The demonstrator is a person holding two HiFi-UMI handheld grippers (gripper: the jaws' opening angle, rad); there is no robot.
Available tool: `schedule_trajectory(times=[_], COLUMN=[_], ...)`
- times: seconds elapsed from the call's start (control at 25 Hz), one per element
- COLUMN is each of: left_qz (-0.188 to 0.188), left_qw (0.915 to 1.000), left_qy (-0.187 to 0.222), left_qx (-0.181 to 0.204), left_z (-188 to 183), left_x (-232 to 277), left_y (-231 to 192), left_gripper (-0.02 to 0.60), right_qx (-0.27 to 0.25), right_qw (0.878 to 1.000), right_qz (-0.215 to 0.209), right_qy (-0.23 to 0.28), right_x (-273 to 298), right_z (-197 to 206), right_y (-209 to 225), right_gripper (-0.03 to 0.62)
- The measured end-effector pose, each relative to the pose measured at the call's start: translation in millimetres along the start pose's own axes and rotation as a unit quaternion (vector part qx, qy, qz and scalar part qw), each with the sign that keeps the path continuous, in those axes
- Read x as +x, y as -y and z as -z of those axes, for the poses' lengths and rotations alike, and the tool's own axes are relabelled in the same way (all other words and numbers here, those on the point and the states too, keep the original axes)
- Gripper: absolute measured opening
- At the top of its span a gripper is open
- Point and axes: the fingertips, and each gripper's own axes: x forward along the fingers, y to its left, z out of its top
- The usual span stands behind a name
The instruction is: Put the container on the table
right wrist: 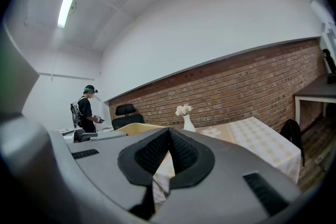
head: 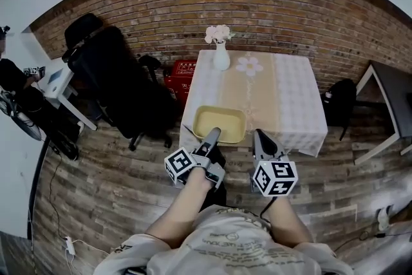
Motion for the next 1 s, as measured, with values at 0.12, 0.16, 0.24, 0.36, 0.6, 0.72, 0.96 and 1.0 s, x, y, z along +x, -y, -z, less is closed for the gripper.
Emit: schedule_trajectory(times=[0.12,0.16,0.24,0.36,0.6,0.72,0.96,1.0], left_qz=[-0.002,-0.001,0.000,0.003,-0.009,-0.006,-0.012,-0.013], left_qw=[1.0000,1.0000,1.0000,0.9999,0.9997,0.9996,0.9995,0.9995], left_qy=[-0.004,-0.005,-0.007,-0.012,-0.016,-0.019,-0.020,-0.019], left_qx=[0.000,-0.001,-0.005,-0.011,-0.016,-0.020,-0.023,-0.023], left_z=[-3.1,-4.3,-5.0,-6.2,-13.9,-18.2,-40.0,-44.7], left_x=[12.1,16.2,23.2,32.9,58.7,75.3,105.7,110.7], left_y=[-3.8,-4.7,-6.9,-11.5,-25.2,-26.7,-35.5,-37.5], left_gripper=[0.225,0.225,0.225,0.225,0.225,0.225,0.225,0.225], right_qx=[-0.002,-0.003,-0.005,-0.005,-0.004,-0.004,-0.006,-0.006], right_qw=[1.000,1.000,1.000,1.000,1.000,1.000,1.000,1.000], right_qz=[0.002,0.002,0.001,0.001,0.000,-0.001,-0.004,-0.005], right_qy=[0.000,-0.001,-0.003,-0.006,-0.011,-0.013,-0.021,-0.022], right_x=[8.2,11.0,15.8,24.8,48.7,62.7,100.4,106.9], right_z=[-2.6,-3.1,-2.2,-0.2,-1.4,-4.2,-9.0,-9.8], right_y=[5.6,6.7,9.1,13.6,29.3,36.6,45.4,46.9], right_gripper=[0.003,0.003,0.002,0.003,0.002,0.003,0.003,0.003])
